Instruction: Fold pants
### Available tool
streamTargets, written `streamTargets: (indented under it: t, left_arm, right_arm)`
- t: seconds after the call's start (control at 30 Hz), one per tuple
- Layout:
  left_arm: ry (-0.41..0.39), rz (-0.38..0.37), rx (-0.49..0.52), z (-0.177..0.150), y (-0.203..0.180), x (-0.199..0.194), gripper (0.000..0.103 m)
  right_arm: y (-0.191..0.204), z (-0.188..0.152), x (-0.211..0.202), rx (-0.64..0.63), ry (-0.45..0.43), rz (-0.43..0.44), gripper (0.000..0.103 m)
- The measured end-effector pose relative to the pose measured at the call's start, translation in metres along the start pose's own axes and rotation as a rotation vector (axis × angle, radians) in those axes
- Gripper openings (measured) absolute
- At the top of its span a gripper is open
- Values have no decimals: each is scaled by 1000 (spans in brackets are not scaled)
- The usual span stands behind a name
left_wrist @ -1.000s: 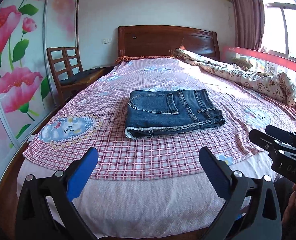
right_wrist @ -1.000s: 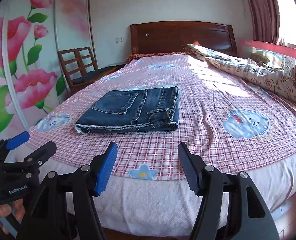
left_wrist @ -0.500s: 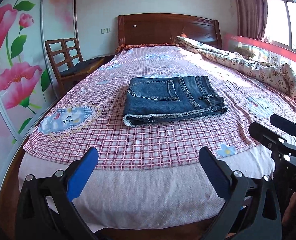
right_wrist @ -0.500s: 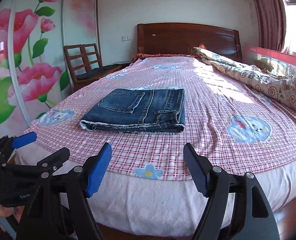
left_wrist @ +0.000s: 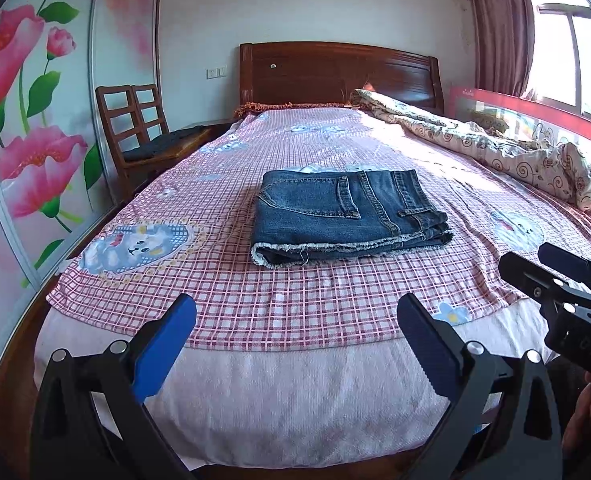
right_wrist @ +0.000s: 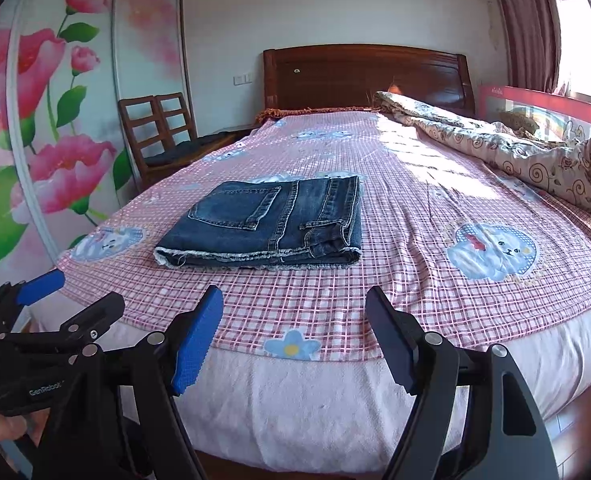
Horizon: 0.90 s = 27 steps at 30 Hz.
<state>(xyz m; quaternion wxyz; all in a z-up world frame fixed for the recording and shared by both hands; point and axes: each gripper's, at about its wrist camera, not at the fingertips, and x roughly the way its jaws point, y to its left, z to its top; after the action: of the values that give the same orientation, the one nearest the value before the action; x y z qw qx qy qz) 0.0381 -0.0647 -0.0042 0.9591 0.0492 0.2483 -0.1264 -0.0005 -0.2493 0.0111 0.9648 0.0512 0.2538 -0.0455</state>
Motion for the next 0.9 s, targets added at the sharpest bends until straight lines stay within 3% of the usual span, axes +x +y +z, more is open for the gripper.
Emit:
streamTargets:
  t: [0.13,0.33,0.9]
  left_arm:
    - [-108,4,28,2,-4,-14,101]
    - [-198,-16,35,6,-9,-27,101]
    - [-212,55,-75,12,12,-21,101]
  right_arm:
    - [-3,1,0,20,0,2,73]
    - [-6,5,-5,41,-27,4,73]
    - [-4,12,-9,41,-80,-2,73]
